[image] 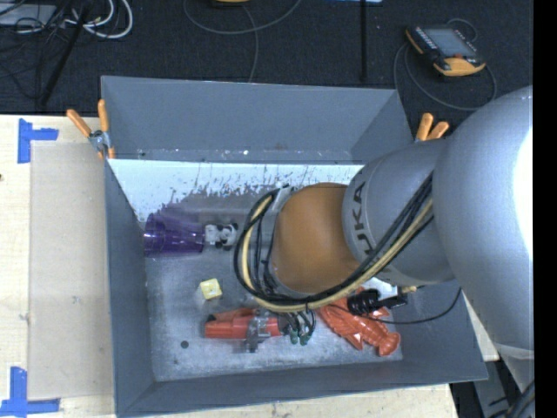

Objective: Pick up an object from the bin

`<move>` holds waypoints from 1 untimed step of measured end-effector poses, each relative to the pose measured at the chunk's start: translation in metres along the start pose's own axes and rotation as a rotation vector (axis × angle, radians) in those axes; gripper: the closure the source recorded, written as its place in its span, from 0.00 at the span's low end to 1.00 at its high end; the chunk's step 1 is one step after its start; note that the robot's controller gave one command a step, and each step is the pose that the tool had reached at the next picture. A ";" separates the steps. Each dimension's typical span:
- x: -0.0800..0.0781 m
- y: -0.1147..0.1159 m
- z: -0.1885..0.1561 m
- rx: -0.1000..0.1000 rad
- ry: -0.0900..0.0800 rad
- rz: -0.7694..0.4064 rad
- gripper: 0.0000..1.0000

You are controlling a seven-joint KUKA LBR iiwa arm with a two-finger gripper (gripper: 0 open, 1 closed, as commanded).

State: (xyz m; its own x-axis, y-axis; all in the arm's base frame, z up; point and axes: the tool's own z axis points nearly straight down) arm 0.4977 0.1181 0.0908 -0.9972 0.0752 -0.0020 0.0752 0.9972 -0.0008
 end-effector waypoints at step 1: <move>0.001 0.000 -0.015 0.000 0.004 0.000 1.00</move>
Offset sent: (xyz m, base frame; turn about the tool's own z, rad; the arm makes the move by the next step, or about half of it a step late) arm 0.0000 0.0000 0.0722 0.0000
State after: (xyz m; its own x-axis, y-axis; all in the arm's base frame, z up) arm 0.4966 0.1182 0.1060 -0.9971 0.0756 0.0022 0.0756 0.9971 -0.0009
